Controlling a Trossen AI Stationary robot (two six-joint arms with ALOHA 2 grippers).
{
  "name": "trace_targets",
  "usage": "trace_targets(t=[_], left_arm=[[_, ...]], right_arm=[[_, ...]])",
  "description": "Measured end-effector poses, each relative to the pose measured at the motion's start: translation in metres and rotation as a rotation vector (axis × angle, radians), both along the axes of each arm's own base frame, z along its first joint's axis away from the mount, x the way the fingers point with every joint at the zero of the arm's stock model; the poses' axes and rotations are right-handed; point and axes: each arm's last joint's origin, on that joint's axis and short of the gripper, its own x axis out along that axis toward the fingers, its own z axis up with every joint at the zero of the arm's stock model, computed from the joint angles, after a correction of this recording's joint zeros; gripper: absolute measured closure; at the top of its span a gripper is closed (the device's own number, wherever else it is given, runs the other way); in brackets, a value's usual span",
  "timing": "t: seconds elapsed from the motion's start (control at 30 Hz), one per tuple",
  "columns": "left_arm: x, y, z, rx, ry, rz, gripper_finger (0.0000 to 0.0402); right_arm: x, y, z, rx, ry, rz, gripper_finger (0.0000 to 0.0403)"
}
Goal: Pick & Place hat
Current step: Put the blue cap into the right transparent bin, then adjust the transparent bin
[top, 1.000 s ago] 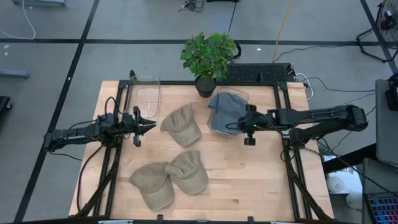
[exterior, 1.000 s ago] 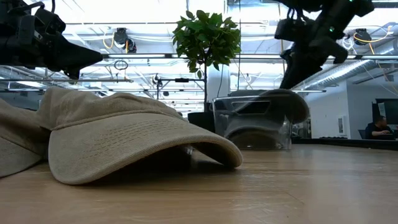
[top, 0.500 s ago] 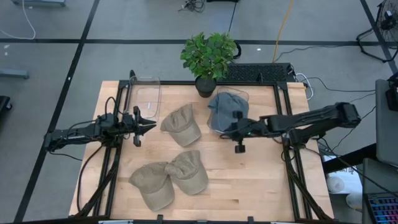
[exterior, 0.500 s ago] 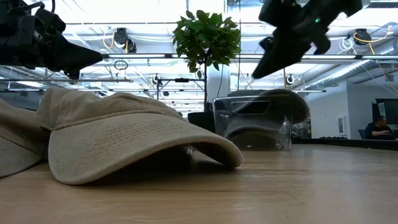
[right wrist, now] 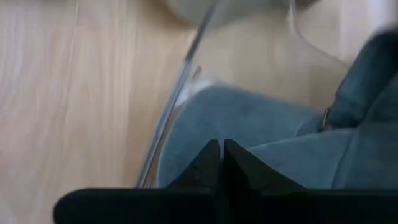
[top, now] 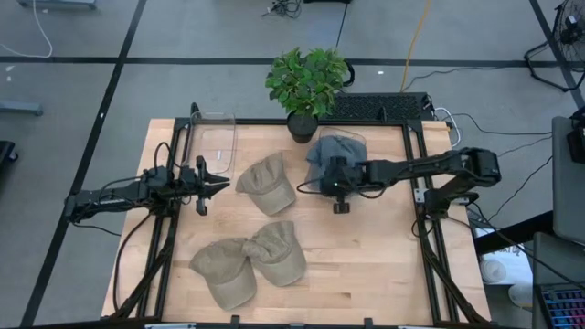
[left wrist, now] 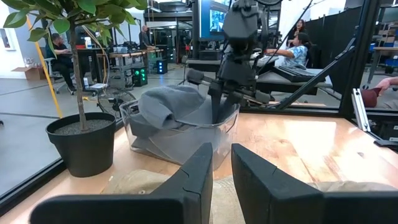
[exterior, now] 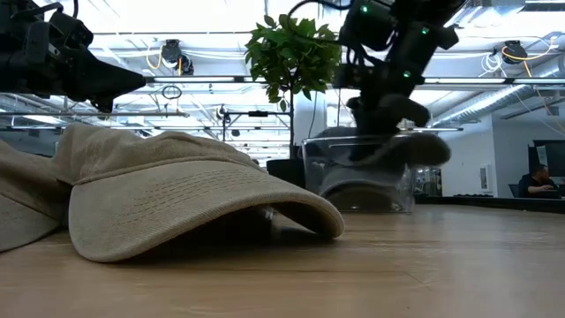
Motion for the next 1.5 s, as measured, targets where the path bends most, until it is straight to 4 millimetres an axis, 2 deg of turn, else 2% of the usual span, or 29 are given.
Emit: trace_targets(t=[0.27,0.43,0.57,0.67,0.77,0.87,0.97,1.13,1.23,1.37,1.5], left_arm=[[0.0,0.0,0.0,0.0,0.0,0.0,0.0334],[0.0,0.0,0.0,0.0,0.0,0.0,0.0334],[0.0,0.0,0.0,0.0,0.0,0.0,0.0334],[0.0,0.0,0.0,0.0,0.0,0.0,0.0334],[0.0,0.0,0.0,0.0,0.0,0.0,0.0334],[0.0,0.0,0.0,0.0,0.0,0.0,0.0334],[0.0,0.0,0.0,0.0,0.0,0.0,0.0334],[0.0,0.0,0.0,0.0,0.0,0.0,0.0334],[0.0,0.0,0.0,-0.001,0.005,0.0,0.0334],[0.0,0.0,-0.001,-0.001,0.008,0.0,0.0334],[0.0,0.0,-0.001,-0.001,0.008,0.0,0.0334]], right_arm=[[-0.026,0.001,0.0,0.045,0.201,-0.082,0.04],[-0.043,-0.003,0.007,-0.026,0.276,-0.174,0.0402],[-0.051,-0.004,0.018,-0.046,0.251,-0.202,0.0402],[-0.051,-0.003,0.03,-0.07,0.15,-0.193,0.0402],[-0.046,-0.002,0.045,-0.075,-0.002,-0.14,0.0402],[-0.033,-0.005,0.053,-0.001,-0.154,-0.039,0.0403],[-0.018,-0.012,0.048,0.031,-0.218,0.012,0.0403],[-0.002,-0.029,0.016,0.056,-0.103,0.023,0.0403],[0.006,-0.033,0.001,0.066,-0.025,0.022,0.0403],[0.018,-0.036,0.0,0.063,0.038,0.036,0.0403],[0.024,-0.05,0.007,0.021,0.113,-0.016,0.0403]])
